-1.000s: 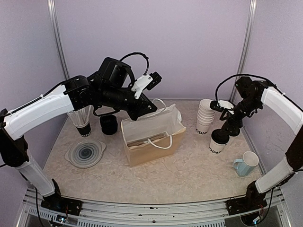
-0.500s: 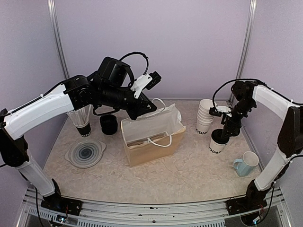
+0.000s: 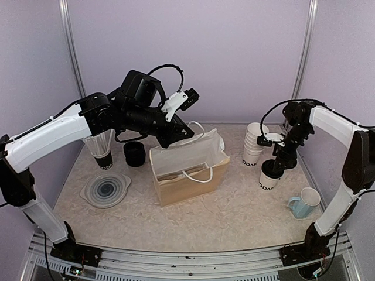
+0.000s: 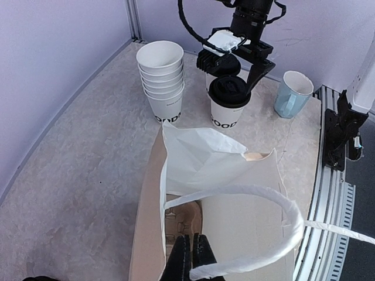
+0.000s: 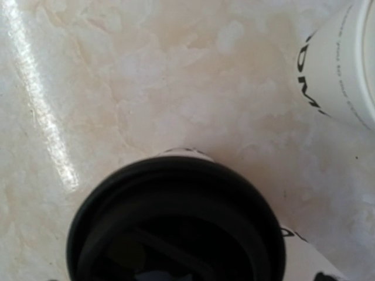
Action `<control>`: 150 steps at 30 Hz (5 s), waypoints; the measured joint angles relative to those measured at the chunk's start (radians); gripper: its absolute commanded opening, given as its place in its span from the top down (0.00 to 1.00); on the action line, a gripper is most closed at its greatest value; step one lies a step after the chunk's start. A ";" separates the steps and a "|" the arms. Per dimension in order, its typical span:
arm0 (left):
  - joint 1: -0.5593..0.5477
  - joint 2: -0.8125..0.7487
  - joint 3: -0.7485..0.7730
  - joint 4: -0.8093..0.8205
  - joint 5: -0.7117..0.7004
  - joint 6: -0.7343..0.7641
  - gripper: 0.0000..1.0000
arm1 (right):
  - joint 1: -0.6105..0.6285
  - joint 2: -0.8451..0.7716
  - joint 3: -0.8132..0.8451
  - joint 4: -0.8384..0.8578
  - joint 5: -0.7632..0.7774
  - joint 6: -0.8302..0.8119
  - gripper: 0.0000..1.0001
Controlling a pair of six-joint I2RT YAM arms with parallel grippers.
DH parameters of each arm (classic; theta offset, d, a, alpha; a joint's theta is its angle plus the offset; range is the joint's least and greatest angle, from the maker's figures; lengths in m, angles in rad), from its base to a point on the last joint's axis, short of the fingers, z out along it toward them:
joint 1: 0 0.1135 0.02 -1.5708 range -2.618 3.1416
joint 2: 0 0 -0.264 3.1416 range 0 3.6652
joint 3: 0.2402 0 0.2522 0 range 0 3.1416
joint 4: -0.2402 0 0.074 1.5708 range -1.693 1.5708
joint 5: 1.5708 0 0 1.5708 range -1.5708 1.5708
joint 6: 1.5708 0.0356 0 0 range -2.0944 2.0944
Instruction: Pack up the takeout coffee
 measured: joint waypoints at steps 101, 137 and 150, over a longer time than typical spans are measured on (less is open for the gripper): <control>-0.018 0.085 0.154 -0.038 0.027 -0.070 1.00 | 0.726 -0.132 0.294 0.105 0.040 0.044 0.51; 0.246 0.207 -0.074 0.171 -0.039 -0.275 0.44 | 0.930 -0.209 0.060 0.102 0.275 0.096 0.55; 0.228 0.420 -0.053 0.175 0.063 -0.316 0.44 | 0.977 -0.298 -0.101 0.261 0.363 0.131 0.54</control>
